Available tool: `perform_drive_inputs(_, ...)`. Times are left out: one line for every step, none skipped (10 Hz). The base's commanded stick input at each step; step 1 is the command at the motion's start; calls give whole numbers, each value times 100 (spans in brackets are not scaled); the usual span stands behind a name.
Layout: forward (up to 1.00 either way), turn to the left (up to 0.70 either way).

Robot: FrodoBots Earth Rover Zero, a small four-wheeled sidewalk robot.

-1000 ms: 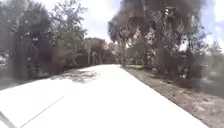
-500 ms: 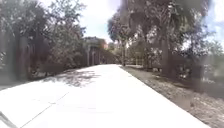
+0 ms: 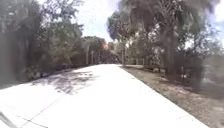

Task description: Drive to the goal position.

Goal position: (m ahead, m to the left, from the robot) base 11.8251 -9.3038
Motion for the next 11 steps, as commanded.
perform_drive_inputs(85, 0)
perform_drive_inputs(85, 0)
perform_drive_inputs(85, 0)
perform_drive_inputs(85, 0)
perform_drive_inputs(85, 0)
perform_drive_inputs(85, 13)
perform_drive_inputs(85, 33)
perform_drive_inputs(85, 34)
perform_drive_inputs(85, 0)
perform_drive_inputs(85, 0)
perform_drive_inputs(85, 0)
